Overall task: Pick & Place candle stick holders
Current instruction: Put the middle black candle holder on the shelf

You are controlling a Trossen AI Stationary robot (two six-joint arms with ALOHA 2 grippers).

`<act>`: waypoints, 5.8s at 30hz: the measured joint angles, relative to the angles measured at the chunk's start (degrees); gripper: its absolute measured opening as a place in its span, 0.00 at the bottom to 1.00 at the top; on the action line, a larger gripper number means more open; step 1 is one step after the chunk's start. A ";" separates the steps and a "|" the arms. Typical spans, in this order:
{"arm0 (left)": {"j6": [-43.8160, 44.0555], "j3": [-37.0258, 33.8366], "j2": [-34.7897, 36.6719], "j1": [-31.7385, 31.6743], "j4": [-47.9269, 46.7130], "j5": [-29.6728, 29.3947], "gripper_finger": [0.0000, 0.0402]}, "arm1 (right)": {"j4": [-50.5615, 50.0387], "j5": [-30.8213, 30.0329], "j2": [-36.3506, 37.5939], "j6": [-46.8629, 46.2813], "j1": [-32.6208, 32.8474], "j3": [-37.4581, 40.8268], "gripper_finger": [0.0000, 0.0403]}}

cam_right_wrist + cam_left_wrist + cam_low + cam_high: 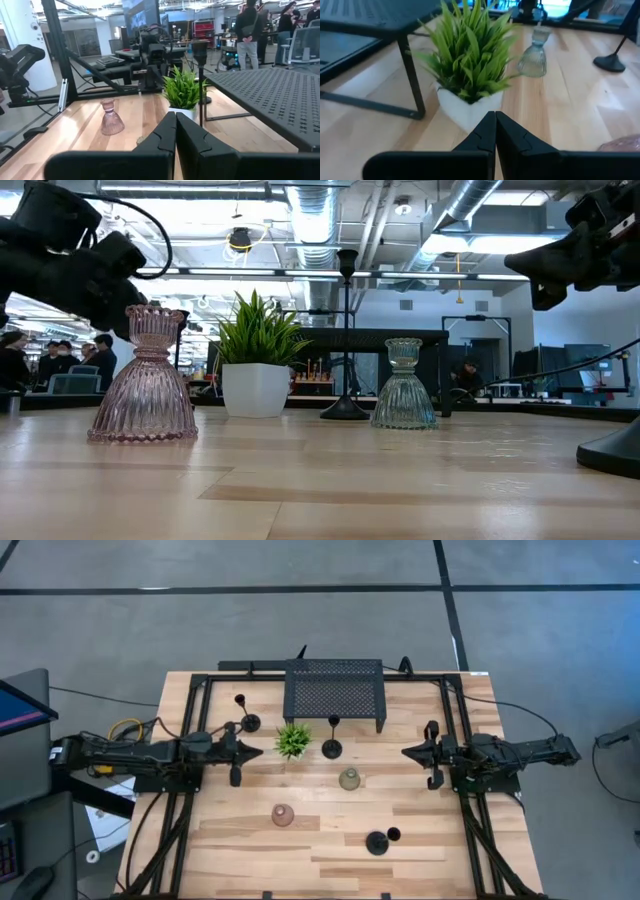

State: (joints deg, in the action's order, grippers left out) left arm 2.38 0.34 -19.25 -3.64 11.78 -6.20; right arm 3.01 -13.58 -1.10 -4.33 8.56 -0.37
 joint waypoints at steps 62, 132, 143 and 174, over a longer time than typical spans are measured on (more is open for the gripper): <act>-9.62 41.35 -56.98 -2.19 18.66 -0.68 0.10 | 0.00 -2.38 0.00 -0.21 -0.02 0.00 0.00; -0.78 42.10 -66.82 -2.93 36.03 -0.21 0.09 | 0.59 -3.13 -0.02 -0.18 -0.02 -0.01 0.00; -0.80 42.10 -66.79 -2.93 36.03 -0.05 0.04 | 0.59 -3.04 -0.02 -0.18 -0.01 -0.01 0.00; -0.88 42.07 -66.77 -3.08 34.29 0.02 0.47 | 0.57 -3.04 -0.02 -0.18 -0.02 -0.01 0.00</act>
State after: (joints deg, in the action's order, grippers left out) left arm 1.50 42.41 -86.02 -6.72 46.07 -6.18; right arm 3.57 -16.62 -1.13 -4.51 8.54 -0.38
